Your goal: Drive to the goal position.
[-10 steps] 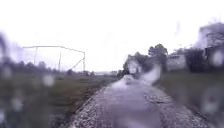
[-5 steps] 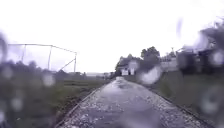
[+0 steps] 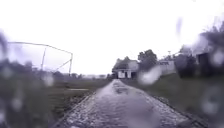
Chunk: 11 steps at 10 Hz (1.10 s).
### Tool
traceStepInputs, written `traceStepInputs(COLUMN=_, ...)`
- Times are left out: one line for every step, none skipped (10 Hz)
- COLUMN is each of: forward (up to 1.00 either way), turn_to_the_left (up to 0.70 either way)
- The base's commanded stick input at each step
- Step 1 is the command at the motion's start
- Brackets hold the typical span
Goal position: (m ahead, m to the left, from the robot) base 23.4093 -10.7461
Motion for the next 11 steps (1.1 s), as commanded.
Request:
traceStepInputs(forward=0.68, turn_to_the_left=-0.05)
traceStepInputs(forward=0.69, turn_to_the_left=-0.13)
traceStepInputs(forward=0.69, turn_to_the_left=-0.13)
traceStepInputs(forward=0.68, turn_to_the_left=-0.13)
traceStepInputs(forward=0.68, turn_to_the_left=-0.01)
traceStepInputs(forward=0.69, turn_to_the_left=0.0)
traceStepInputs(forward=0.7, turn_to_the_left=0.0)
traceStepInputs(forward=0.69, turn_to_the_left=0.0)
traceStepInputs(forward=0.69, turn_to_the_left=0.0)
traceStepInputs(forward=0.69, turn_to_the_left=0.0)
traceStepInputs(forward=0.69, turn_to_the_left=0.0)
